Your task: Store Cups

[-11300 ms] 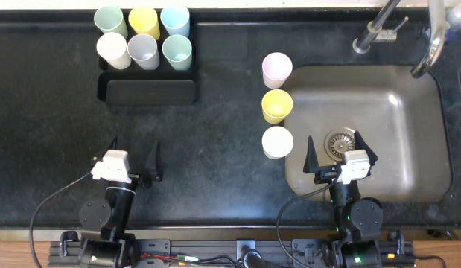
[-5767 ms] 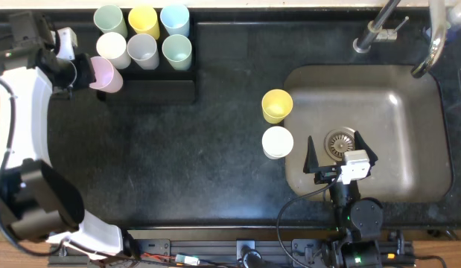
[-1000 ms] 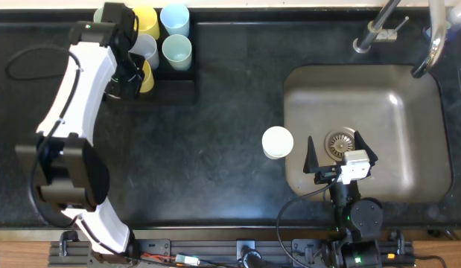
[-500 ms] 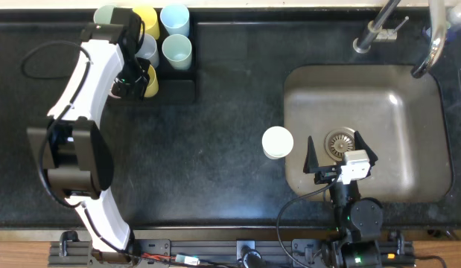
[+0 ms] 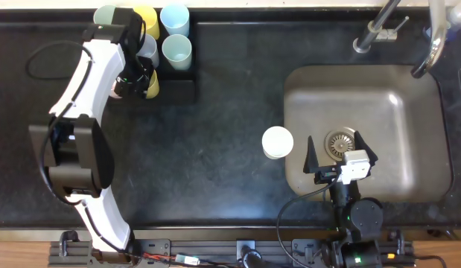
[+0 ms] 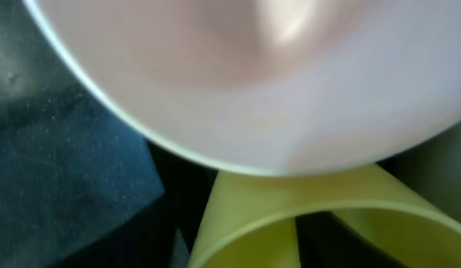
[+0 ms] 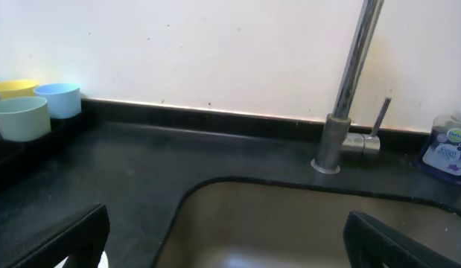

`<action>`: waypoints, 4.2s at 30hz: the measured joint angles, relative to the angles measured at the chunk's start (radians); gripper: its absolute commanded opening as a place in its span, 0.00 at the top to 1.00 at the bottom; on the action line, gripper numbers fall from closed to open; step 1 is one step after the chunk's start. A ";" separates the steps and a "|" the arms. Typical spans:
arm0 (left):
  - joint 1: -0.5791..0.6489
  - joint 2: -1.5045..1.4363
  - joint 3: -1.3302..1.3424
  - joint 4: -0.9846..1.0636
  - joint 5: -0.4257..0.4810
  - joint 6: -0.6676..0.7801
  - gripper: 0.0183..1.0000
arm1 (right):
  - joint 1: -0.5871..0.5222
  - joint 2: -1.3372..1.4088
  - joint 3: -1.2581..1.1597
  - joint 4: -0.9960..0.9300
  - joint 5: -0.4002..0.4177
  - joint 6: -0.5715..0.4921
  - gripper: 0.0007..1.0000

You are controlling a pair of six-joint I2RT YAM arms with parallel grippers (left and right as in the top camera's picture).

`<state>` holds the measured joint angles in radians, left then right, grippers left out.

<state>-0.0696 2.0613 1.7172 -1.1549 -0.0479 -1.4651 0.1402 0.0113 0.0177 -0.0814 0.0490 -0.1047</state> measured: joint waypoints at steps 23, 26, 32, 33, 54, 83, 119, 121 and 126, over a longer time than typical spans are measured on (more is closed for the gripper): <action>-0.216 -0.701 -0.007 0.232 -0.161 0.445 0.00 | 0.000 0.000 0.000 -0.001 -0.001 0.000 0.00; -0.269 -0.740 -0.008 0.264 -0.147 0.618 0.00 | 0.000 0.000 0.000 -0.001 0.000 -0.001 0.00; -0.184 -0.880 -0.068 0.437 -0.040 0.961 0.00 | 0.000 0.000 0.000 -0.001 0.000 0.000 0.00; -0.155 -0.917 -0.098 0.478 -0.013 1.011 0.00 | 0.000 0.000 0.000 -0.001 0.000 0.000 0.00; 0.059 -1.765 -1.135 0.970 0.204 1.395 0.00 | 0.000 0.000 0.000 -0.001 0.000 0.000 0.00; 0.060 -2.047 -1.707 1.090 0.209 1.395 0.00 | 0.000 0.000 0.000 -0.001 0.000 0.000 0.00; 0.059 -2.047 -1.707 1.090 0.209 1.395 0.00 | 0.000 0.000 0.000 -0.001 0.000 0.000 0.00; 0.059 -2.047 -1.707 1.090 0.209 1.395 0.00 | 0.000 0.000 0.000 -0.001 -0.001 0.000 0.00; 0.059 -2.047 -1.707 1.090 0.209 1.395 0.00 | 0.000 0.000 0.000 0.000 0.000 0.000 0.00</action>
<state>-0.0105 0.0139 0.0097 -0.0647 0.1608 -0.0704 0.1398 0.0113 0.0177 -0.0818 0.0486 -0.1051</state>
